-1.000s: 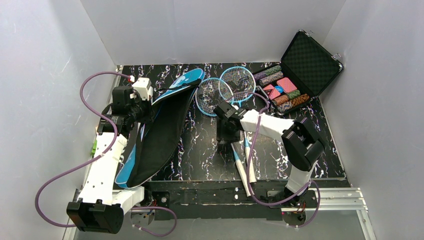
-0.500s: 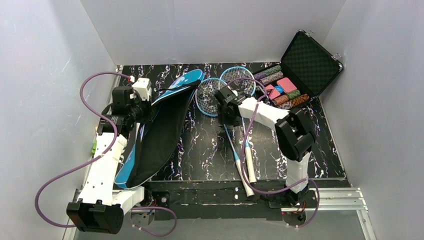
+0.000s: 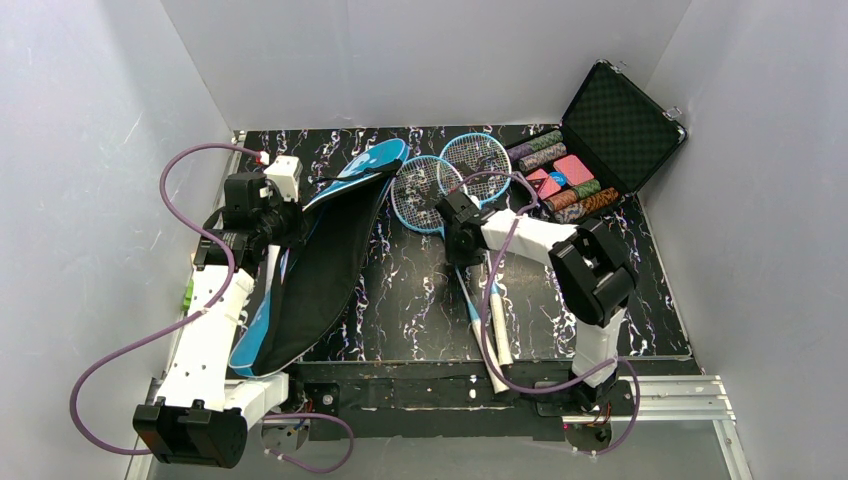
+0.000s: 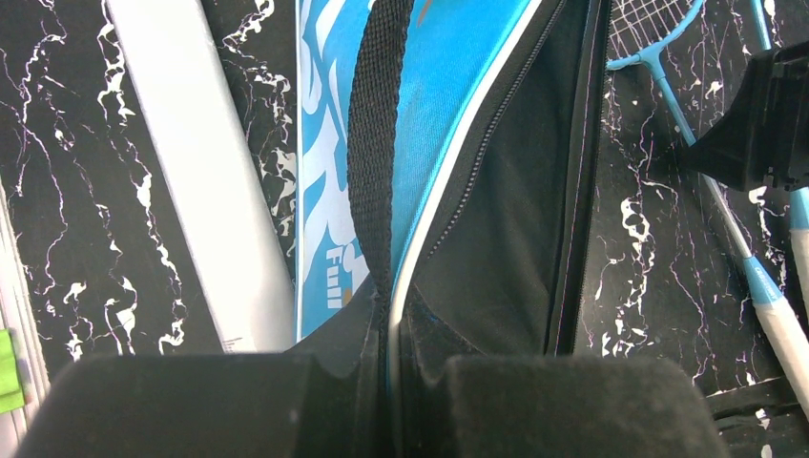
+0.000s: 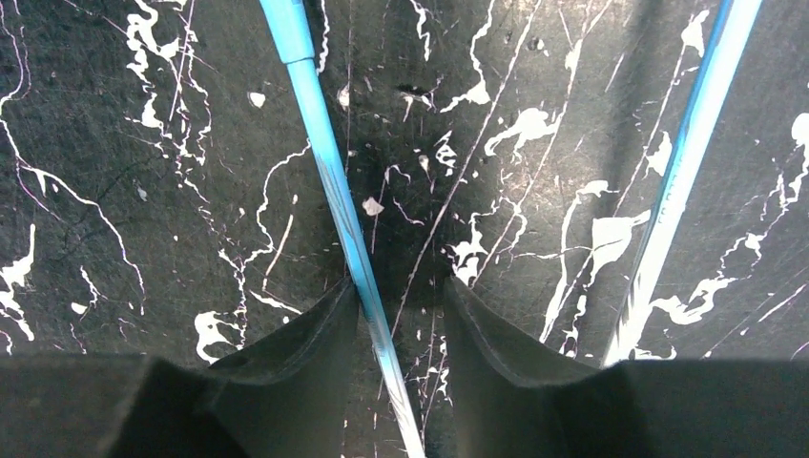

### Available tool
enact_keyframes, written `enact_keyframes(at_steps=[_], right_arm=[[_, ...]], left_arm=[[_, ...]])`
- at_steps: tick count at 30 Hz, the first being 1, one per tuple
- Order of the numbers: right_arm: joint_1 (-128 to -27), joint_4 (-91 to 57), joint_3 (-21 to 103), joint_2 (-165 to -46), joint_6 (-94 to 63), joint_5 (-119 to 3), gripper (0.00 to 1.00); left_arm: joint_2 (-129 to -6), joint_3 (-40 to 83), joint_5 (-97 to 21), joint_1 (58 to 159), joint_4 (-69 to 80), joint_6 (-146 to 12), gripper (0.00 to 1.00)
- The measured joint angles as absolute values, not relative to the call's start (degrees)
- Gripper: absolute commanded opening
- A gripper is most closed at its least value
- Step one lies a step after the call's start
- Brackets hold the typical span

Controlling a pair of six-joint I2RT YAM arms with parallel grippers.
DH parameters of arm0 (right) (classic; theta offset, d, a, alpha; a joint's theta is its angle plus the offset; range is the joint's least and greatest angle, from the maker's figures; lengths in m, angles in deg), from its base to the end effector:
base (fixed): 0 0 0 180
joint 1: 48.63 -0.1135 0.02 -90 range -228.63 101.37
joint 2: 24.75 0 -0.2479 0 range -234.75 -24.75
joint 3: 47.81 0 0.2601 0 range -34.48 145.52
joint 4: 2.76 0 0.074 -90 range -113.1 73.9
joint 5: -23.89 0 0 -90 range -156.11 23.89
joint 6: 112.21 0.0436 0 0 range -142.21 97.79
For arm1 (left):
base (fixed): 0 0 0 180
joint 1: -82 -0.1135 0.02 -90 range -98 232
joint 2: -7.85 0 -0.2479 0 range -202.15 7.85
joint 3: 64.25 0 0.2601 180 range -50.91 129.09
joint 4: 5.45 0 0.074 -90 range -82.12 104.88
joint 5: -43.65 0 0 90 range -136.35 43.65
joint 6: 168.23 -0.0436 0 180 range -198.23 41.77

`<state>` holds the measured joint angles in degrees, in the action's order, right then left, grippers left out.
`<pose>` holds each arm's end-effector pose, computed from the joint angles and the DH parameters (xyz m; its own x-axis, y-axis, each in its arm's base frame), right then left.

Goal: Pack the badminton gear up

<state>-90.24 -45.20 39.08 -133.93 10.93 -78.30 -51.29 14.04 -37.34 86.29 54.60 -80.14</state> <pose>0.2991 0.2534 0.1435 -0.8842 -0.0706 -0.4618 -0.1174 0.9904 0.0735 0.2259 -0.0238 0.3350 -0.6461 0.0815 -0.7589 0.2136 0.9739 -0.0773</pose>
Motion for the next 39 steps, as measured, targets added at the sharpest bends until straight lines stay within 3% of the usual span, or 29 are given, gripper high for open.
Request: enact_keyframes(at_steps=[4, 5, 10, 13, 20, 27, 33, 39], right_arm=[[-90.48, -41.83, 35.26, -131.53, 12.11, -78.32, 0.17], [-90.96, -40.55, 33.71, -130.59, 12.94, -78.16, 0.01], [-94.55, -42.69, 32.48, -125.23, 13.64, -81.62, 0.01], [-97.17, -52.24, 32.51, -110.85, 15.11, -82.36, 0.01], [-113.93, -65.88, 30.19, -94.98, 22.98, -77.81, 0.01], [-122.68, -70.27, 31.48, -100.71, 28.99, -75.83, 0.01], [-123.27, -70.42, 33.90, -106.11, 29.42, -74.60, 0.01], [-122.89, -70.23, 44.57, -117.17, 25.58, -74.06, 0.01]], left_arm=[[-51.31, 14.04, -37.29, 86.29, 54.56, -79.92, 0.00], [-51.33, 14.04, -37.23, 86.29, 54.56, -79.73, 0.00], [-54.09, 12.40, -34.93, 86.29, 50.93, -76.88, 0.00], [-59.20, 10.41, -32.66, 86.29, 45.31, -73.50, 0.00], [-67.57, 10.39, -33.64, 89.83, 37.38, -68.25, 0.00], [-70.52, 10.39, -36.66, 96.89, 36.24, -67.88, 0.00], [-70.59, 10.39, -37.73, 97.90, 36.11, -67.88, 0.00], [-70.59, 10.39, -36.68, 99.19, 36.15, -67.92, 0.00]])
